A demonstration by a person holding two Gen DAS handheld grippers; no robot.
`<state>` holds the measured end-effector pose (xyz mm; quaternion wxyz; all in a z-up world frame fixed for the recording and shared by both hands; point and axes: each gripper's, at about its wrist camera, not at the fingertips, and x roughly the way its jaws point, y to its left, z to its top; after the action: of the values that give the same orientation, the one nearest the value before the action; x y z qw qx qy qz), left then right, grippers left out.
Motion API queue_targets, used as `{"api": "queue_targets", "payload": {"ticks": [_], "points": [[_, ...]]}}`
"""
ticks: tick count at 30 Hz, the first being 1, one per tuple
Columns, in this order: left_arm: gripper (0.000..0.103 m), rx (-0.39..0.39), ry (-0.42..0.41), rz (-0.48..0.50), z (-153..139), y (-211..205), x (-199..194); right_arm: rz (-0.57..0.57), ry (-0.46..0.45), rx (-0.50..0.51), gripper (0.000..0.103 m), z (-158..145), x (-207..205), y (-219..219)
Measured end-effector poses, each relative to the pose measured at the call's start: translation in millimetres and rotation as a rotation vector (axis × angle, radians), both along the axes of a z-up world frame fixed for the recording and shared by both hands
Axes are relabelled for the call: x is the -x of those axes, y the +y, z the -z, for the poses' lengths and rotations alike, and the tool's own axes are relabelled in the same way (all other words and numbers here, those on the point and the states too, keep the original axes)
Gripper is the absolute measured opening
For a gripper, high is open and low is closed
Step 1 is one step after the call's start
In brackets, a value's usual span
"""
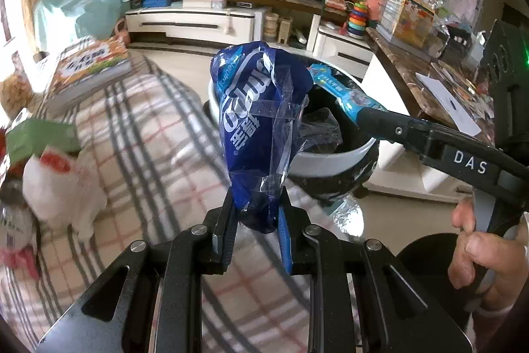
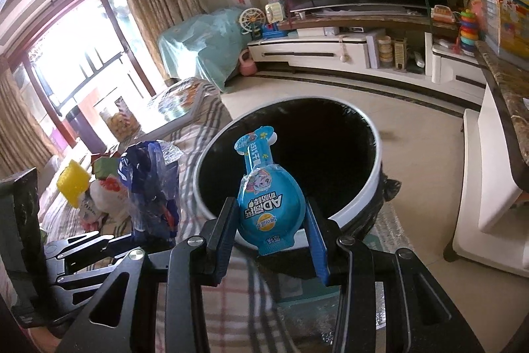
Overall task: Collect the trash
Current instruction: 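Carry the spray bottle and blue bag with both tools over the trash bin, then open both tools to drop the items into the bin, then withdraw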
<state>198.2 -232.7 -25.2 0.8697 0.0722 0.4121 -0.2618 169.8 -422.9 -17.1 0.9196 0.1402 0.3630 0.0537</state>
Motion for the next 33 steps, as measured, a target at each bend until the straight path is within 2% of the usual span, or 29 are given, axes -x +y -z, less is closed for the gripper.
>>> {"api": "queue_targets", "payload": {"ticks": [9, 15, 21, 23, 27, 28, 31, 33], "points": [[0.020, -0.036, -0.020, 0.035, -8, -30, -17, 0.024, 0.014, -0.004, 0.041, -1, -16, -19], [0.021, -0.026, -0.008, 0.032, -13, -34, -32, 0.030, 0.018, 0.000, 0.041, -1, -23, -26], [0.023, 0.012, 0.040, 0.012, -17, -35, -49, 0.033, 0.029, -0.006, 0.041, 0, -34, -33], [0.027, 0.025, 0.044, 0.010, -18, -35, -52, 0.035, 0.029, -0.004, 0.041, -1, -36, -33], [0.054, 0.039, 0.027, 0.005, -22, -36, -51, 0.042, 0.038, -0.003, 0.044, -1, -42, -35], [0.058, 0.043, 0.017, 0.004, -24, -35, -50, 0.044, 0.039, -0.008, 0.044, -1, -43, -36], [0.058, 0.049, -0.002, -0.005, -26, -31, -46, 0.055, 0.041, -0.013, 0.044, -1, -43, -38], [0.059, 0.058, -0.006, -0.014, -26, -26, -43, 0.062, 0.040, -0.020, 0.051, -1, -41, -39]]}}
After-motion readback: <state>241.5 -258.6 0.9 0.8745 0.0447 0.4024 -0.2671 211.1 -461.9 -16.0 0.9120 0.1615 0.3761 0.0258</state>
